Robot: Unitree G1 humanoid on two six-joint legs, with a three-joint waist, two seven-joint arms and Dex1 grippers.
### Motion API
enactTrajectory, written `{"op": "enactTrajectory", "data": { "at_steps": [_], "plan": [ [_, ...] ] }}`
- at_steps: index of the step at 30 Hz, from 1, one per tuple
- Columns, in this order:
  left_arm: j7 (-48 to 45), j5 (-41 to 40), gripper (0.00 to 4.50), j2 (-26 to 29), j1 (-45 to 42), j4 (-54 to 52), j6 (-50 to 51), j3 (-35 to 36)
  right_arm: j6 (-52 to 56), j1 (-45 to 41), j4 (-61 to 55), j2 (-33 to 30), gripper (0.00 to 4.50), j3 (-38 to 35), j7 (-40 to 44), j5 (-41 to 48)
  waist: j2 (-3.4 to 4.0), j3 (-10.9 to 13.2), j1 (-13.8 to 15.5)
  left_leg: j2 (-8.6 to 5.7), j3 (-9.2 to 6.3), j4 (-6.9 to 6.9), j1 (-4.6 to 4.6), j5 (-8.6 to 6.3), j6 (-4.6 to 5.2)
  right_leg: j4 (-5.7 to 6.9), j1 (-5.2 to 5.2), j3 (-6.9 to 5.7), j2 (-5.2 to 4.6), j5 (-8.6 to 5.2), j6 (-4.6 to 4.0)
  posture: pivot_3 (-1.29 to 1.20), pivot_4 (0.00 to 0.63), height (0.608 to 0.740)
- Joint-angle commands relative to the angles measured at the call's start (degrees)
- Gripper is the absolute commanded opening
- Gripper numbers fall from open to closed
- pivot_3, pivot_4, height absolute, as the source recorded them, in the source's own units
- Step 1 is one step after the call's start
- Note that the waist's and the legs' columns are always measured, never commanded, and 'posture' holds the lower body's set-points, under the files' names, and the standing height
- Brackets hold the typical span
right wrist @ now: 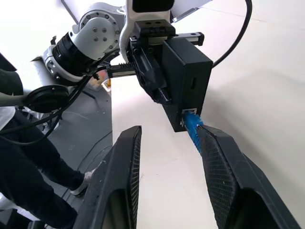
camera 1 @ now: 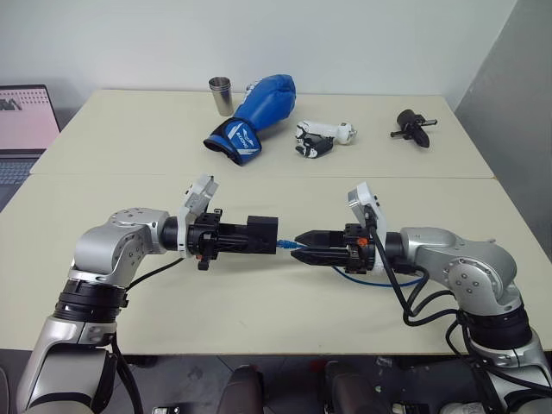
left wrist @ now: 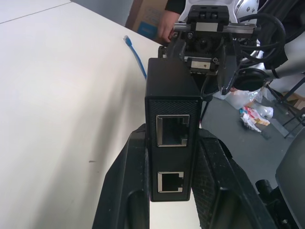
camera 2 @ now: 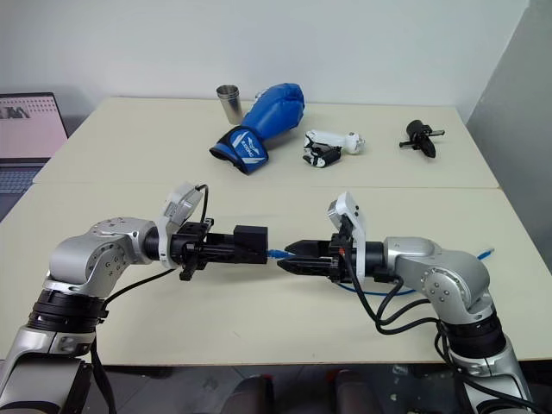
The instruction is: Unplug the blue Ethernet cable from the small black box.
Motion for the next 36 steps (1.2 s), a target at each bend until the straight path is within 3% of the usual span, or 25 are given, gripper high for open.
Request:
{"op": "enactTrajectory", "data": {
  "at_steps": [1, 11, 36],
  "plan": [
    [-1.0, -0.52, 0.78, 0.2, -0.53, -2.05, 0.68, 0.31, -5.08, -0.24, 0.79, 1.24, 1.92, 2.43, -0.32, -4.58, 0.0, 0.0, -0.01, 0.0, 0.0, 0.0, 0.0, 0.0, 0.0, 0.0, 0.0, 0.0, 0.0, 0.0, 0.0, 0.0, 0.15, 0.74],
    [-1.1, -0.46, 0.78, -0.24, -1.08, -2.23, 1.22, 0.12, -8.33, -0.86, 5.03, 4.72, 1.92, 5.49, 0.62, -8.77, 0.0, 0.0, 0.0, 0.0, 0.0, 0.0, -0.02, 0.0, 0.0, 0.01, -0.02, -0.01, 0.0, 0.0, 0.0, 0.0, 0.15, 0.74],
    [-0.27, -0.92, 0.78, -0.84, -0.53, -2.62, 2.12, 0.86, -4.31, -0.24, 6.53, 6.08, 1.92, 2.51, 1.72, -5.03, 0.0, 0.0, 0.01, 0.0, 0.0, 0.0, -0.03, 0.0, 0.0, 0.01, -0.02, -0.01, 0.0, 0.01, -0.01, 0.0, 0.15, 0.74]
  ]
}}
